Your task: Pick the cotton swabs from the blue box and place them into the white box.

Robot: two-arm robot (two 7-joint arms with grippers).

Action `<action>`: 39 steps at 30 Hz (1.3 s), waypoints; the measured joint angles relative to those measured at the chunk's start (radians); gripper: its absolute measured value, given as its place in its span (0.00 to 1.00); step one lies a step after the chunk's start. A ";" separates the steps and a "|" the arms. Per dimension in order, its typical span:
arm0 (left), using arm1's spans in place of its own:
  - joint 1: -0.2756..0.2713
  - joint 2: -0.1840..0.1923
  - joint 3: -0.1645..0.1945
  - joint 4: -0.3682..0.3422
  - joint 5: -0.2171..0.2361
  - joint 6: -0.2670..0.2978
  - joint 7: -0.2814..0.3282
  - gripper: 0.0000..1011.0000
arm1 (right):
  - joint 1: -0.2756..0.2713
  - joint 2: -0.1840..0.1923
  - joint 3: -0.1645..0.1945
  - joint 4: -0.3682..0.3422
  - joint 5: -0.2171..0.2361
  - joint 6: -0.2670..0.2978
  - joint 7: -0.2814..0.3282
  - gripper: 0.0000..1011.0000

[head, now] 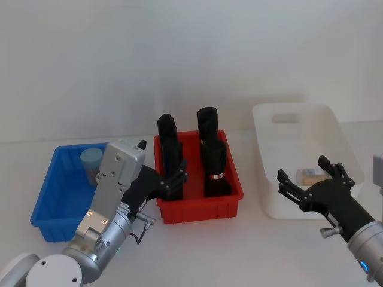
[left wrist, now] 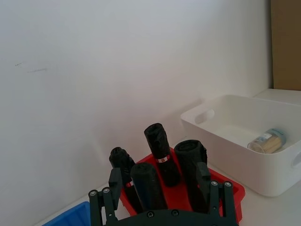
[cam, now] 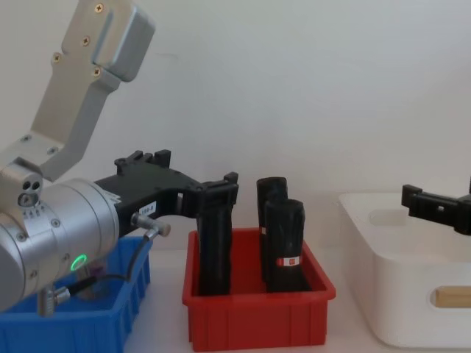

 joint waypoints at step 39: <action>-0.001 0.000 0.000 0.000 0.000 0.000 0.000 0.99 | 0.294 -0.127 -0.030 0.404 -0.084 -0.047 0.232 0.99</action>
